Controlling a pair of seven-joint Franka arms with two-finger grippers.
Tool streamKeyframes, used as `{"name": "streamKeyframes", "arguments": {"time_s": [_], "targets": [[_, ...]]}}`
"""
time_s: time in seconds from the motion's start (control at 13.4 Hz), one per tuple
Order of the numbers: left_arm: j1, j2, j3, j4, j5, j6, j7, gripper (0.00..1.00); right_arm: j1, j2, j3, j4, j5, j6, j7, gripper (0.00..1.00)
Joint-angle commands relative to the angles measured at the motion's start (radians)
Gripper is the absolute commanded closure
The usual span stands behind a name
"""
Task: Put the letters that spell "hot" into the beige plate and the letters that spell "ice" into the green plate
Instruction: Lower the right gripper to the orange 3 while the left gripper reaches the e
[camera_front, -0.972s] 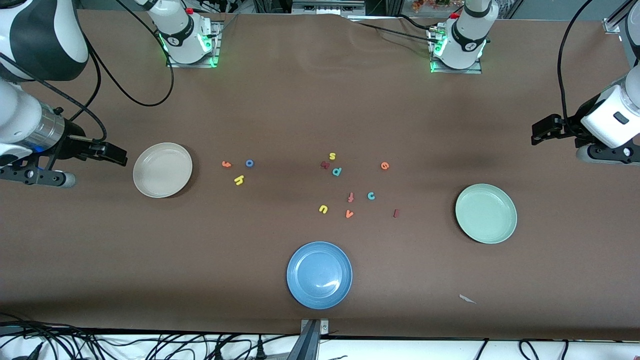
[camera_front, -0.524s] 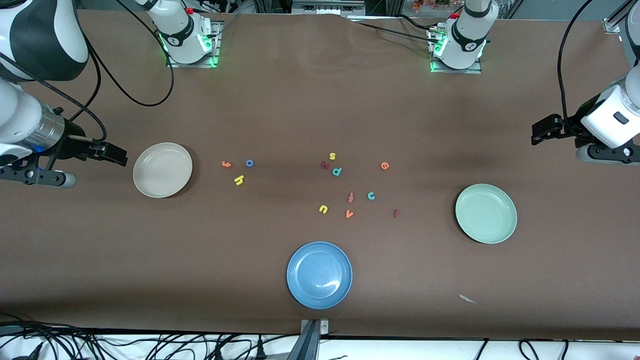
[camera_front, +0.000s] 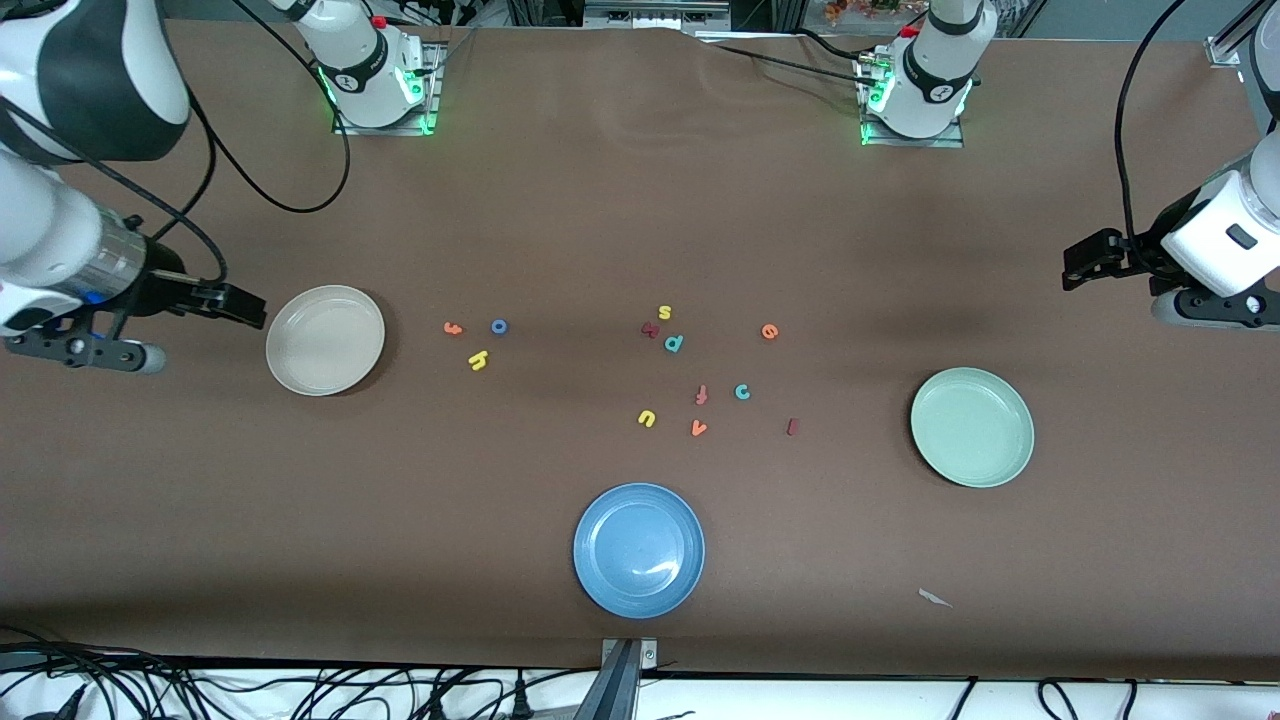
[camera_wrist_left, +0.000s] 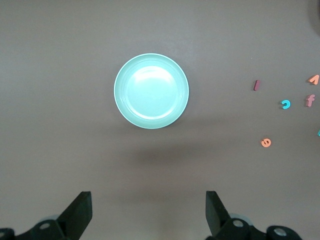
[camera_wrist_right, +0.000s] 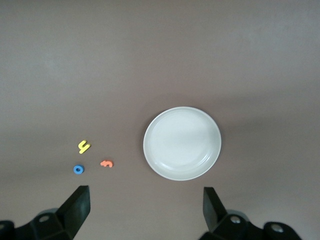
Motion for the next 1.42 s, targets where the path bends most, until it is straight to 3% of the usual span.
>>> {"name": "streamKeyframes", "arguments": {"time_s": [0.0, 0.3, 0.52, 0.67, 0.82, 0.97, 1.2, 1.35], "targets": [[-0.003, 0.009, -0.025, -0.019, 0.028, 0.030, -0.029, 0.00, 0.066, 0.023, 0.005, -0.035, -0.002, -0.001, 0.158, 0.01], [-0.003, 0.061, -0.107, -0.065, 0.028, 0.119, -0.138, 0.00, 0.125, 0.043, 0.008, -0.143, 0.006, 0.116, 0.368, 0.01], [-0.005, 0.121, -0.176, -0.150, 0.028, 0.300, -0.265, 0.00, 0.125, 0.036, 0.048, -0.289, 0.014, 0.270, 0.413, 0.02], [-0.056, 0.187, -0.192, -0.184, 0.092, 0.415, -0.382, 0.00, 0.125, 0.037, 0.054, -0.416, 0.015, 0.430, 0.471, 0.02], [-0.130, 0.265, -0.195, -0.178, 0.168, 0.482, -0.552, 0.00, 0.125, 0.036, 0.106, -0.545, 0.014, 0.608, 0.538, 0.02], [-0.173, 0.320, -0.195, -0.178, 0.170, 0.551, -0.630, 0.00, 0.125, 0.042, 0.118, -0.630, 0.003, 0.712, 0.522, 0.02], [-0.215, 0.371, -0.197, -0.181, 0.172, 0.608, -0.695, 0.00, 0.125, 0.052, 0.117, -0.671, 0.001, 0.723, 0.341, 0.02], [-0.226, 0.382, -0.198, -0.197, 0.167, 0.609, -0.694, 0.00, 0.125, 0.066, 0.117, -0.675, 0.001, 0.725, 0.246, 0.08]]}}
